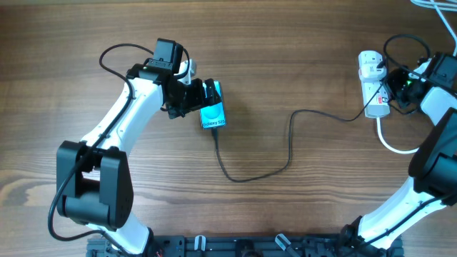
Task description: Plug charger to phone and switch on socket
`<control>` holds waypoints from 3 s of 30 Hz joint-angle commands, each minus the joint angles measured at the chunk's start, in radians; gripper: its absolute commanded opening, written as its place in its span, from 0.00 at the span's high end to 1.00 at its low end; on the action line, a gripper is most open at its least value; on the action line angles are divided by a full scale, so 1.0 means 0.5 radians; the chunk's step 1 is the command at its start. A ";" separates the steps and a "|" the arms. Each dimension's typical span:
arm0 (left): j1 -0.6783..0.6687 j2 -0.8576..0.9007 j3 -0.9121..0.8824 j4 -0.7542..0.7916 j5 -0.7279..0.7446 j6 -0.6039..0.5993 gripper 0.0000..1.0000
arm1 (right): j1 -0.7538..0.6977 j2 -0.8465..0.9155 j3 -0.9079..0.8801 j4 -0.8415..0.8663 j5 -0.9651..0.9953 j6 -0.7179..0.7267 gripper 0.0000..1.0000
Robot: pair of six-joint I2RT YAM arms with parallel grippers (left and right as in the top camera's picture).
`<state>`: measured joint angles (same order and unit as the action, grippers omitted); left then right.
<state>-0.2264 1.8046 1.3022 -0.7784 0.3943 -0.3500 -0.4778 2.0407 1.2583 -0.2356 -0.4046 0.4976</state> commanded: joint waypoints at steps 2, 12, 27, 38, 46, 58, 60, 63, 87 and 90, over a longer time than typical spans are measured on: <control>0.011 -0.019 -0.008 -0.001 0.034 -0.011 0.00 | 0.125 0.071 -0.068 -0.111 -0.136 0.002 0.96; 0.011 -0.019 -0.008 -0.001 0.034 -0.011 0.00 | 0.088 0.014 -0.066 -0.258 0.037 0.130 0.96; 0.011 -0.019 -0.008 -0.001 0.034 -0.011 0.00 | 0.040 -1.308 -0.066 -0.582 0.719 0.204 0.95; 0.011 -0.019 -0.008 0.033 0.034 -0.011 0.00 | 0.210 -2.109 -0.067 -0.908 -0.276 -0.336 0.96; 0.011 -0.019 -0.008 0.031 0.034 -0.011 0.00 | 0.571 -2.269 -0.067 -1.262 -0.495 -0.745 0.96; 0.011 -0.020 -0.008 -0.008 0.035 -0.011 0.00 | 1.144 -2.296 -0.069 -1.518 -0.419 -0.851 0.77; 0.011 -0.025 -0.008 -0.020 0.034 -0.009 0.00 | 1.196 -2.296 -0.069 -1.531 -0.311 -0.809 0.19; 0.011 -0.067 -0.008 -0.058 0.034 0.011 0.00 | 1.208 -2.296 -0.069 -1.551 -0.190 -0.736 0.00; 0.011 -1.047 -0.008 -0.342 -0.215 0.380 0.00 | 1.208 -1.928 -0.071 -1.569 0.151 -0.523 0.00; 0.011 -1.160 -0.008 -0.390 -0.216 0.380 0.00 | 1.208 -1.821 -0.071 -1.538 0.131 -0.297 0.00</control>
<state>-0.2264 1.2980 1.3022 -0.9539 0.3176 -0.1837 0.1211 1.0740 1.2198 -1.0142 -0.3496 0.2337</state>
